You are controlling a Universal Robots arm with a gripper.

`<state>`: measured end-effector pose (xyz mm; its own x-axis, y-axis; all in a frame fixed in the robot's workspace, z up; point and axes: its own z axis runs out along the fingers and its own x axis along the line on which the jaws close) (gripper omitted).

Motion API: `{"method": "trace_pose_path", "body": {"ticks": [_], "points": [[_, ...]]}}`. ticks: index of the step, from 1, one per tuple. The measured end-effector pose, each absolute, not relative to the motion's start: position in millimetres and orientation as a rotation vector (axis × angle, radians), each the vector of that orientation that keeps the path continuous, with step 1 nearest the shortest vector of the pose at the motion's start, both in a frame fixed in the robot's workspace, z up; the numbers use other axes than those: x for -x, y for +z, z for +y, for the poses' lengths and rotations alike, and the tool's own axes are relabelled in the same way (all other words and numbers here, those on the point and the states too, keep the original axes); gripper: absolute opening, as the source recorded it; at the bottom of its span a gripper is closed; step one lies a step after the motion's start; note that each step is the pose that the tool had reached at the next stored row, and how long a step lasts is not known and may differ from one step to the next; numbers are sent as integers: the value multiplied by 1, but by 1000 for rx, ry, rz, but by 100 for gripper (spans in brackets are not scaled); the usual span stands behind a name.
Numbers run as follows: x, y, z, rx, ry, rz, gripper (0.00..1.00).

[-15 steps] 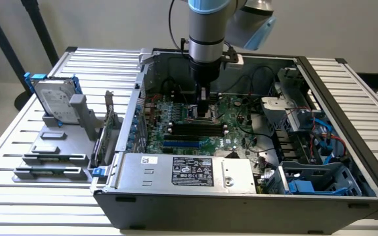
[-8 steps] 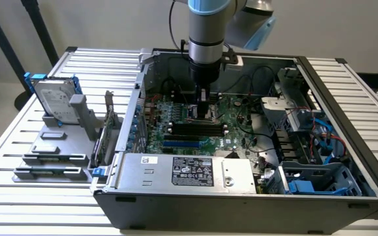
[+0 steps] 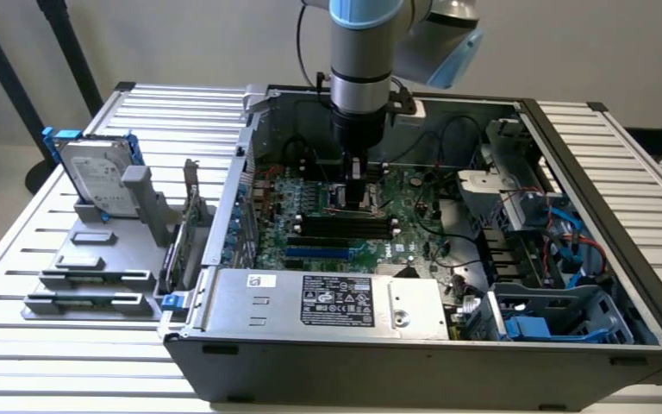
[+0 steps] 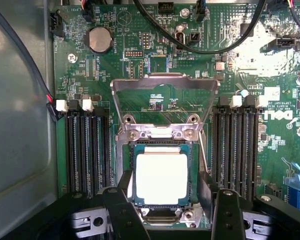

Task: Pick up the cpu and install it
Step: 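Place the cpu into insertion slot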

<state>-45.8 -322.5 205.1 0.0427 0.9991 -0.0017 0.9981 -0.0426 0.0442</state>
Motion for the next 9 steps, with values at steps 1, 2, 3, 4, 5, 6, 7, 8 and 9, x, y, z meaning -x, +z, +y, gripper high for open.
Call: {"method": "trace_pose_path", "body": {"ticks": [1,2,3,4,5,6,7,8,9], "points": [[46,205,-322,-2244,46,2150,63],[46,204,-322,-2244,46,2150,63],[45,204,-322,-2244,46,2150,63],[45,203,-322,-2244,46,2150,63],[45,203,-322,-2244,45,2150,63],[45,203,-321,-2244,45,2150,63],[45,202,-321,-2243,44,2150,63],[45,202,-321,-2243,42,2149,63],[45,201,-321,-2242,41,2148,63]]}}
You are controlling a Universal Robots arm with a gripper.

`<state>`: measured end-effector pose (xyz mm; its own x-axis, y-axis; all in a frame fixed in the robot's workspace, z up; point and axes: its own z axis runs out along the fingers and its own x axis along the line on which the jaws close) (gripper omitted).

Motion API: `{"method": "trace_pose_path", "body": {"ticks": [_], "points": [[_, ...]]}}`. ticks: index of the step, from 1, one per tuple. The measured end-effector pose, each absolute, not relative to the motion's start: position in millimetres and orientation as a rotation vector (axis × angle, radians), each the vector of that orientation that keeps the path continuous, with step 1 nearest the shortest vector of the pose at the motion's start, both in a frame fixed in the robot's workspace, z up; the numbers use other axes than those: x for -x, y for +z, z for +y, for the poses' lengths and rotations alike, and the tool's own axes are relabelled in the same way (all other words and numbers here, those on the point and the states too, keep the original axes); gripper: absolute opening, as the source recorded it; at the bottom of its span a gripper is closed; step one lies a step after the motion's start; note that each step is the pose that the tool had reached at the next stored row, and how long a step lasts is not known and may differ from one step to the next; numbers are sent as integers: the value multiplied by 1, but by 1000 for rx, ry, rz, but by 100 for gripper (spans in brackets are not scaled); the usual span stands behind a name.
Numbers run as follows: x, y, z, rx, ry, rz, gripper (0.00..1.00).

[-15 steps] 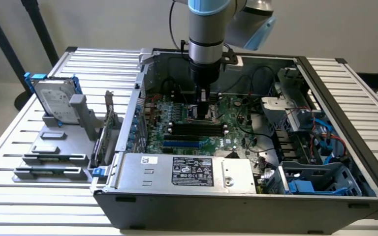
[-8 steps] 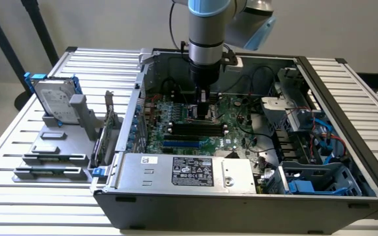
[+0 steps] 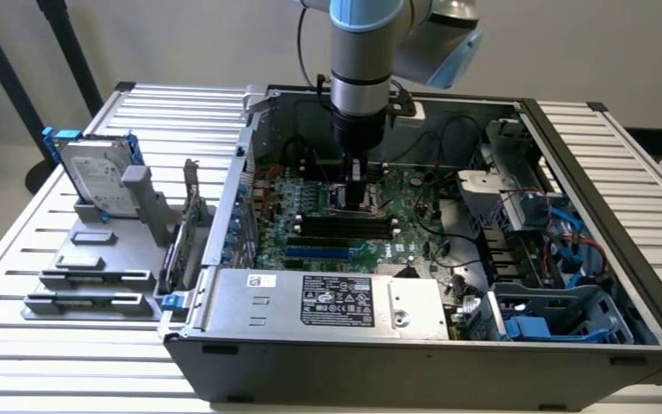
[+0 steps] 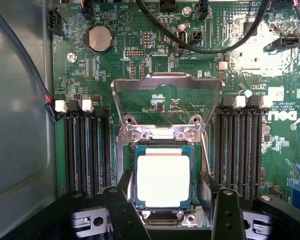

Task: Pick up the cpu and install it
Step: 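Place the cpu into insertion slot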

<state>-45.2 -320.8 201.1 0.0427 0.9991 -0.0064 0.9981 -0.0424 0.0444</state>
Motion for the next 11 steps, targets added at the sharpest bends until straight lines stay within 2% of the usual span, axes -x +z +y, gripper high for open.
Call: {"method": "trace_pose_path", "body": {"ticks": [11], "points": [[45,200,-320,-2234,20,2138,63]]}}
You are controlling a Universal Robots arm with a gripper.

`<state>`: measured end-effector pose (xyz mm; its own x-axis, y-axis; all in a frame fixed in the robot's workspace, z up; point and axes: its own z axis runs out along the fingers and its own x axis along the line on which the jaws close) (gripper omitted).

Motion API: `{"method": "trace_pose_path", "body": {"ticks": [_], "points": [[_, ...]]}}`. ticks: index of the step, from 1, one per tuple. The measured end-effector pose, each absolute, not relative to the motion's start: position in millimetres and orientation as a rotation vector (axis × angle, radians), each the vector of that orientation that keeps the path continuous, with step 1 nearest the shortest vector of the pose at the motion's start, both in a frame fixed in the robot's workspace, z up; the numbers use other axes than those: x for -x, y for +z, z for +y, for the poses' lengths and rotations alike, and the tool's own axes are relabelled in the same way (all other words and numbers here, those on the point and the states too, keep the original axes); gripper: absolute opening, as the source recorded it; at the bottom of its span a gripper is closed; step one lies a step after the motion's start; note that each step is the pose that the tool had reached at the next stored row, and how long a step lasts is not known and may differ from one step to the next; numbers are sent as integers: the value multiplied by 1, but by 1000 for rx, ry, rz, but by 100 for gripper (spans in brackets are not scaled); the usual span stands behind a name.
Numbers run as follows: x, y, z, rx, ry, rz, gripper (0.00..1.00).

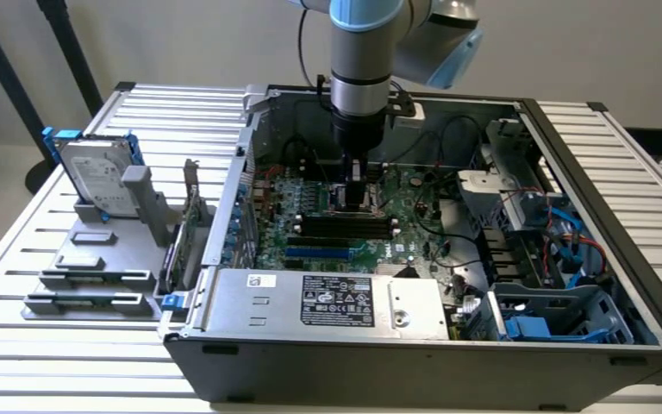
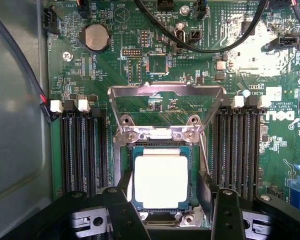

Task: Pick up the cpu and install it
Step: 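Place the cpu into insertion slot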

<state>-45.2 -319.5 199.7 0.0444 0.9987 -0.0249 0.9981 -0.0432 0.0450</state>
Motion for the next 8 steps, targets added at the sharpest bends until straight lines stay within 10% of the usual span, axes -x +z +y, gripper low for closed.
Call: {"method": "trace_pose_path", "body": {"ticks": [8], "points": [[45,200,-317,-2231,7,2129,63]]}}
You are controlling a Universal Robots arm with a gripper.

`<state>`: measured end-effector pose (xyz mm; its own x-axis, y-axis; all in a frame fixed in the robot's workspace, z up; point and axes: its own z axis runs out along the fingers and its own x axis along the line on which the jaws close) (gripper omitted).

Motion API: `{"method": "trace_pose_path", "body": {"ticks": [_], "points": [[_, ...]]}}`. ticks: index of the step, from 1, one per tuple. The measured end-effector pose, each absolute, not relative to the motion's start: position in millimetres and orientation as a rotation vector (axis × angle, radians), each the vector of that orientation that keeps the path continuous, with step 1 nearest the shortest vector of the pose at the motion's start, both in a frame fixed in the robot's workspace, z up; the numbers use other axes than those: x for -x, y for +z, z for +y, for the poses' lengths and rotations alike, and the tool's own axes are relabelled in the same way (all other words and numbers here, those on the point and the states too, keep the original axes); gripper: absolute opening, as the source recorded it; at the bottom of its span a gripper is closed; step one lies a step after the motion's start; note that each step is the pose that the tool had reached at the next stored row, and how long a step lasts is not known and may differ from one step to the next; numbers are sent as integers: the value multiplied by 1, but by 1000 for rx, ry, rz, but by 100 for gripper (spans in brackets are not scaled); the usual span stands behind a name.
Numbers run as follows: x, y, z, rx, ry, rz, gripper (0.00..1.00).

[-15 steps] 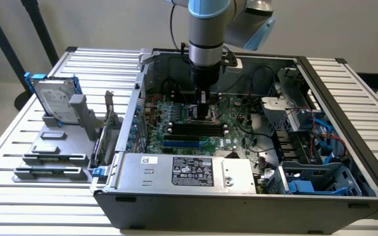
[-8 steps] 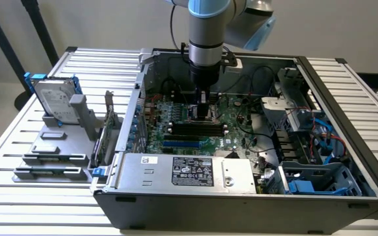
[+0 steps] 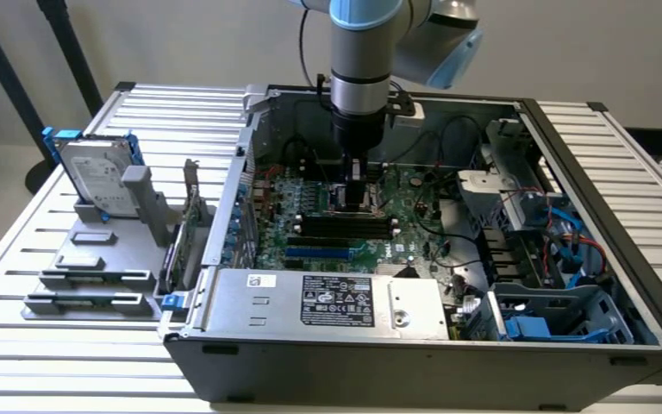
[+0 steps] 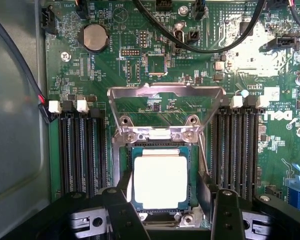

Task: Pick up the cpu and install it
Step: 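Place the cpu into insertion slot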

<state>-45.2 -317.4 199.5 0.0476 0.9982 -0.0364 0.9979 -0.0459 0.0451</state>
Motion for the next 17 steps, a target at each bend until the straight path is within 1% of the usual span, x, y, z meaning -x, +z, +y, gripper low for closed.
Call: {"method": "trace_pose_path", "body": {"ticks": [17], "points": [[45,199,-315,-2251,-2,2099,63]]}}
